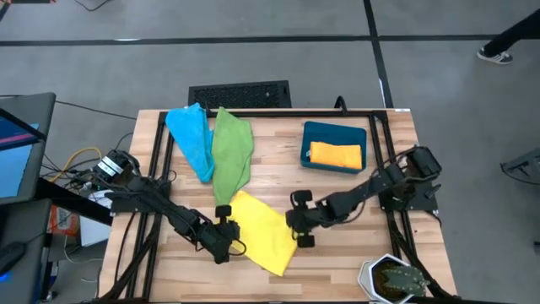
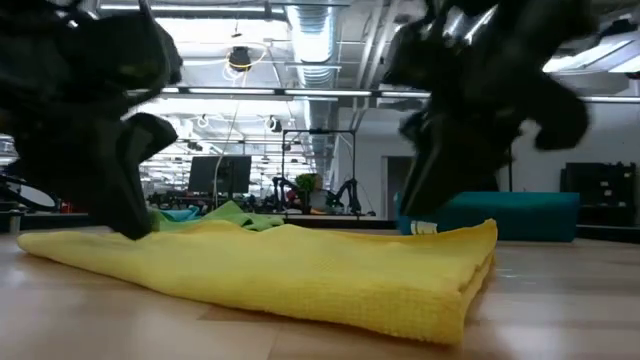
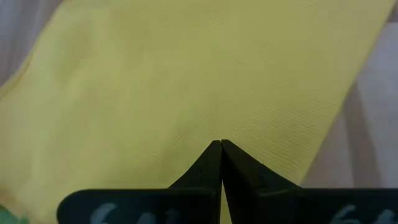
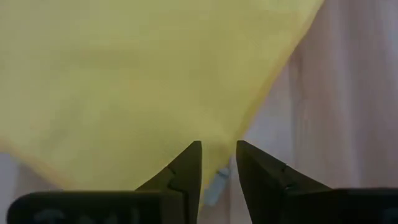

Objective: Fold microfiber towels
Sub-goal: Fold the yellow microfiber cloth

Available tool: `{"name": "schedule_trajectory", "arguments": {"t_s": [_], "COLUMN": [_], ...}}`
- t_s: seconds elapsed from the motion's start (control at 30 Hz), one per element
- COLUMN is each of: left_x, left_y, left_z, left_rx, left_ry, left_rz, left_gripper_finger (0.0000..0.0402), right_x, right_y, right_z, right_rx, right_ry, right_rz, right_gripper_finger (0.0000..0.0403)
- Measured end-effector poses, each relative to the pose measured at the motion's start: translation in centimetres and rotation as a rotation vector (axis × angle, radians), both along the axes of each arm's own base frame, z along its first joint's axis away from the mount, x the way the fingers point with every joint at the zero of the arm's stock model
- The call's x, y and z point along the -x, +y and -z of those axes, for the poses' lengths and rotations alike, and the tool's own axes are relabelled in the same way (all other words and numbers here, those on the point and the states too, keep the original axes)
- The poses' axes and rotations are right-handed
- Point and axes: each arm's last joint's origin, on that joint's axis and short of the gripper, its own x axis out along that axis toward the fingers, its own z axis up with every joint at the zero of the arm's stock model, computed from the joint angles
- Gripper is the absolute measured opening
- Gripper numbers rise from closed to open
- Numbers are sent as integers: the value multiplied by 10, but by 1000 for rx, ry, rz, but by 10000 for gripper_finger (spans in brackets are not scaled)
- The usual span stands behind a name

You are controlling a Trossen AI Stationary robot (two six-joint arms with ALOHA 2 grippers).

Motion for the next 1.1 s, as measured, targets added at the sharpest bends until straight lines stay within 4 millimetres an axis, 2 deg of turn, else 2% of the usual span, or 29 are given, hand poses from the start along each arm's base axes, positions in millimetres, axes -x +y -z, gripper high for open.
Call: {"name": "schedule_trajectory", "arguments": {"t_s": [0.1, 0.2, 0.4, 0.63, 0.77, 0.9, 1.0, 1.1], "left_x": [3, 5, 5, 1, -5, -1, 4, 5], "left_y": [7, 13, 32, 54, 51, 43, 34, 19], "left_z": [6, 10, 12, 8, -21, -47, -62, -63], "left_rx": [-4, -36, -185, -354, -347, -258, -127, 14], "left_ry": [41, 74, 167, 162, 37, -90, -200, -344], "left_rz": [8, 28, 108, 37, -6, -29, -79, -92], "left_gripper_finger": [0, 0, 0, 0, 0, 0, 0, 0], "right_x": [-6, -9, -3, 9, 8, 8, 7, 1], "right_y": [-8, -7, 5, 23, 30, 30, 37, 57], "right_z": [19, 29, 35, 19, 8, -6, -20, -33], "right_rx": [-88, -145, -171, -252, -284, -254, -242, -216], "right_ry": [67, 102, 109, 70, 27, -44, -146, -311], "right_rz": [14, 50, 235, 431, 415, 385, 293, 56], "right_gripper_finger": [123, 123, 123, 123, 123, 123, 123, 123]}}
